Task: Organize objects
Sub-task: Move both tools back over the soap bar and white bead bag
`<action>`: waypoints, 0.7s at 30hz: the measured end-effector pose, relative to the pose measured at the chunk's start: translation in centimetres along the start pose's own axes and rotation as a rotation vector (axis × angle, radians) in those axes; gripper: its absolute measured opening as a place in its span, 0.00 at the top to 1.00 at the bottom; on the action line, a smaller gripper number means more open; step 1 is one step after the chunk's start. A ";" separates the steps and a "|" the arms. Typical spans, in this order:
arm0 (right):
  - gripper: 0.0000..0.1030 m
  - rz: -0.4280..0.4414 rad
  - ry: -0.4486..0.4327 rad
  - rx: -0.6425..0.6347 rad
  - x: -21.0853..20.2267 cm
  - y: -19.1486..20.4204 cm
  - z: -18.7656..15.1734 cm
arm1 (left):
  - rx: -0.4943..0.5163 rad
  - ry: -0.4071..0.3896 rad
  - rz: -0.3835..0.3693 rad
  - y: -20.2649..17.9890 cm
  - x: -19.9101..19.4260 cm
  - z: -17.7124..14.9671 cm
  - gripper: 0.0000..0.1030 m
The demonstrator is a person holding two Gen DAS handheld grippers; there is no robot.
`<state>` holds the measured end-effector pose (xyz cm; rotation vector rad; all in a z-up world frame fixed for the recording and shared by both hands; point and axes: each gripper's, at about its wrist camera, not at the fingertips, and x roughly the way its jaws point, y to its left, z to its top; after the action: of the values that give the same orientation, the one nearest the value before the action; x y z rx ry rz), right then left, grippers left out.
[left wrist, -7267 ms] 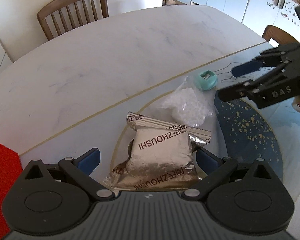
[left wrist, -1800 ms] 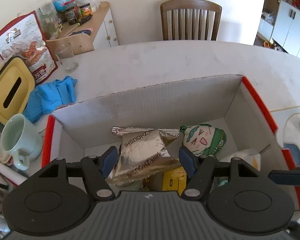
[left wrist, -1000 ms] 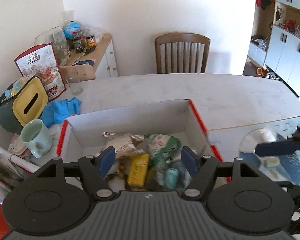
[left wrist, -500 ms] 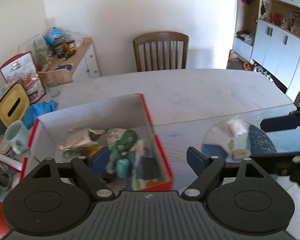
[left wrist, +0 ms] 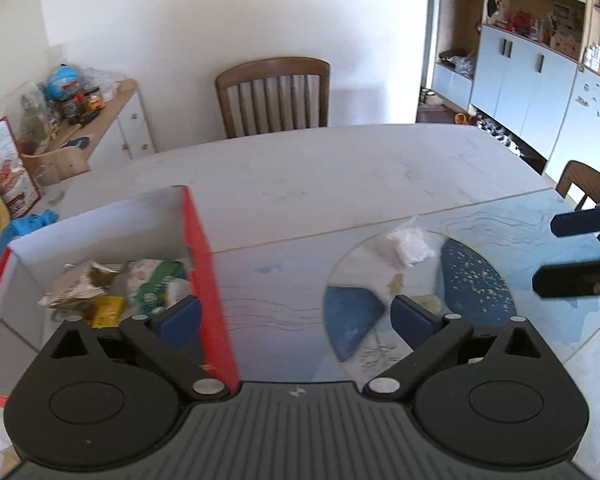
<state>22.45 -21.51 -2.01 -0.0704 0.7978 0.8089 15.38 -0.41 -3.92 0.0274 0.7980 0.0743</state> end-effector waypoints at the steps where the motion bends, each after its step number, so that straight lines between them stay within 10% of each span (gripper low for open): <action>1: 0.07 -0.013 0.003 0.009 0.0 -0.8 -0.1 | 0.005 0.007 -0.007 -0.5 0.5 -0.1 0.02; 21: 0.07 -0.097 0.122 0.141 7.5 -9.9 0.7 | 0.044 0.150 -0.028 -8.5 10.7 -0.3 0.01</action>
<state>32.68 -23.63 -8.82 -0.0332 0.9574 0.6594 23.07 -8.10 -12.17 0.0532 0.9499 0.0323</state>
